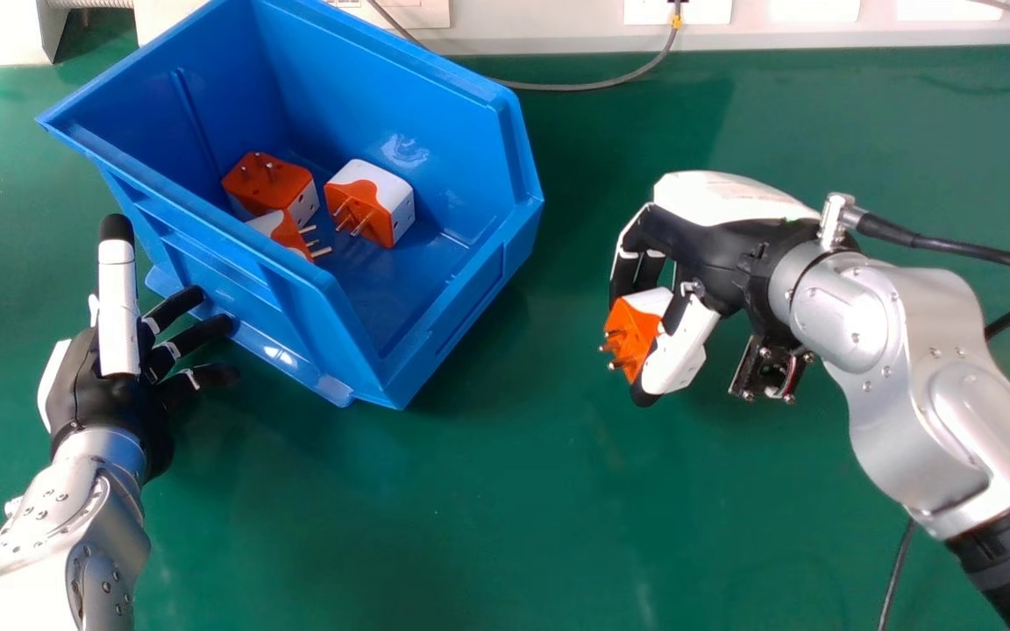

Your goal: Pick all objects and put in blue box

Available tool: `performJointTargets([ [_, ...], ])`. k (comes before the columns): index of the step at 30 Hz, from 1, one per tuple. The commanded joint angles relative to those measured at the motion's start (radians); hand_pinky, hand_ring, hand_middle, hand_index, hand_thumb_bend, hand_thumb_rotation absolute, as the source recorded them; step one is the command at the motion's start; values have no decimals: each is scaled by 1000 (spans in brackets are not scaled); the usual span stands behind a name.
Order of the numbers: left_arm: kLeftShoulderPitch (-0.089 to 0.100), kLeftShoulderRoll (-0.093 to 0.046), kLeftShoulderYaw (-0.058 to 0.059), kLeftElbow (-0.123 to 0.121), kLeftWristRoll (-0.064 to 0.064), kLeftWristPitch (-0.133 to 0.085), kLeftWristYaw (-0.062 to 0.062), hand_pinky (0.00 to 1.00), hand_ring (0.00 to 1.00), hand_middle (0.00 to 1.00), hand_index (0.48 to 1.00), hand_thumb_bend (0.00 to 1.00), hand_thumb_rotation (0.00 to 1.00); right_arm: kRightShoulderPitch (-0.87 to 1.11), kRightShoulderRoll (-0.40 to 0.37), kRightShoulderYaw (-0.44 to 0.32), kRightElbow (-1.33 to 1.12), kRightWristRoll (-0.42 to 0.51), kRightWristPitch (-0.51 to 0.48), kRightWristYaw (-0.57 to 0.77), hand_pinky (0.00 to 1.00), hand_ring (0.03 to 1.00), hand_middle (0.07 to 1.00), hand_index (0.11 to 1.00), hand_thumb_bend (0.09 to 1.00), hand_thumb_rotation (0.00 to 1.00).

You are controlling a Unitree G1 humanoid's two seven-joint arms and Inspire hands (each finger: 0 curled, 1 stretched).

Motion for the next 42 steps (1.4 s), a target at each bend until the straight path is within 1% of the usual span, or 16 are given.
performJointTargets([
  [1,16,-4,-4,16,7,23,9,636,728,835,881,862,933,-3,-23,-31,-68,-1,4,4,324,445,562,522,491,0],
  [4,18,-6,-6,6,8,27,10,635,728,835,881,862,933,7,-29,-38,-122,-13,18,19,325,443,552,522,492,0],
  [7,16,-4,-4,18,9,20,8,633,728,836,881,862,934,23,-37,-51,-187,-17,33,29,323,434,535,535,492,0],
  [13,17,-6,-5,13,9,23,11,635,727,837,881,861,934,41,-43,-61,-246,-19,47,37,324,427,528,532,493,0],
  [15,16,-8,-7,10,11,25,15,637,727,837,881,861,934,70,-42,-97,-289,11,-5,-18,328,425,528,518,494,0],
  [17,15,-8,-9,12,12,24,16,637,727,837,881,861,934,92,-39,-121,-308,28,-51,-65,328,425,528,518,494,0],
  [21,15,-6,-9,14,12,23,17,638,726,836,881,860,934,127,-33,-147,-312,37,-147,-173,324,422,525,523,494,0],
  [23,16,-7,-9,11,12,25,19,638,726,836,881,860,934,136,-30,-155,-309,38,-178,-209,321,422,525,514,494,0],
  [27,15,-5,-10,15,10,22,15,636,725,834,880,860,934,148,-23,-165,-309,31,-219,-265,319,419,521,503,496,0],
  [31,12,-2,-12,29,15,13,13,634,725,835,880,860,934,160,-7,-177,-302,43,-271,-332,324,419,516,496,497,0],
  [32,12,-2,-12,28,14,14,14,634,725,835,880,860,934,162,-2,-180,-298,46,-285,-348,324,419,516,496,497,0],
  [34,15,-4,-13,16,13,20,18,633,724,834,880,859,934,165,7,-186,-287,53,-312,-379,327,420,514,491,498,0],
  [35,16,-5,-13,13,13,22,19,633,724,834,880,859,934,166,10,-190,-280,58,-328,-394,327,420,514,491,498,0],
  [38,12,-4,-12,28,13,14,17,631,724,834,880,859,934,167,17,-200,-248,65,-387,-448,330,419,513,491,498,0],
  [40,8,-3,-12,34,14,12,18,631,724,834,881,859,934,165,22,-205,-222,70,-437,-493,329,421,514,492,498,0],
  [42,10,-6,-13,28,13,14,19,632,724,833,881,859,934,160,29,-204,-188,70,-493,-551,328,423,517,494,498,0],
])
